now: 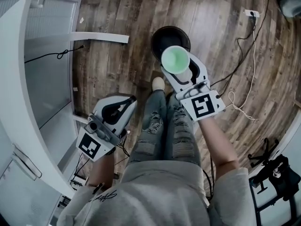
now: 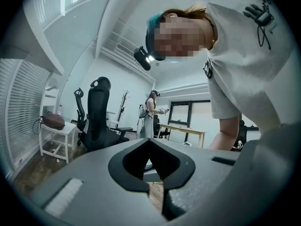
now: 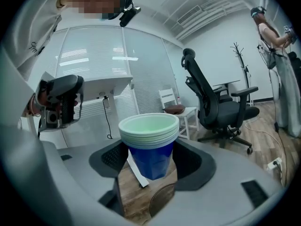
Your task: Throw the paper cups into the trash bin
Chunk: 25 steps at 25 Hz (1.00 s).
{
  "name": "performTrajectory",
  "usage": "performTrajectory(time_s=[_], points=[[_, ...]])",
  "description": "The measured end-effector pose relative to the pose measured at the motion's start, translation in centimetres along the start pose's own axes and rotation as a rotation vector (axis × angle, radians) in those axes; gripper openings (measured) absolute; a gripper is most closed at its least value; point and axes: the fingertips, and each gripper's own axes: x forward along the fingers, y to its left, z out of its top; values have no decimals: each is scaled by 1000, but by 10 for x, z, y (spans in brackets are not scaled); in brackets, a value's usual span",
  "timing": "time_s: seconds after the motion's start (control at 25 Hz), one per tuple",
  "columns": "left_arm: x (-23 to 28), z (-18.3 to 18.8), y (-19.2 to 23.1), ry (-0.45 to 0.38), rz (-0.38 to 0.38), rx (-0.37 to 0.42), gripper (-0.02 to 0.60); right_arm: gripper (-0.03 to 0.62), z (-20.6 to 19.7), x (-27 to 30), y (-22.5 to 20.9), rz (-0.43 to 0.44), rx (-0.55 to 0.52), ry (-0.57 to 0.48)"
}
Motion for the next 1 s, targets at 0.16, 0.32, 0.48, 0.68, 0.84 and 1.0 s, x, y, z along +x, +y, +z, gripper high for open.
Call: performTrajectory(time_s=[0.16, 0.32, 0.48, 0.68, 0.84, 1.0], points=[[-2, -9, 6, 1, 14, -7, 3, 288, -27, 13, -7, -6, 25, 21], [-6, -19, 12, 10, 28, -17, 3, 288, -61, 28, -17, -17, 20, 61], [-7, -30, 15, 22, 32, -31, 3, 288, -88, 40, -25, -24, 16, 80], [-4, -35, 24, 25, 37, -40, 3, 288, -117, 59, -33, -18, 6, 125], [-4, -41, 31, 28, 52, -51, 3, 288, -143, 77, -43, -25, 3, 133], [-9, -50, 36, 44, 67, -68, 3, 288, -168, 87, -50, -35, -1, 153]])
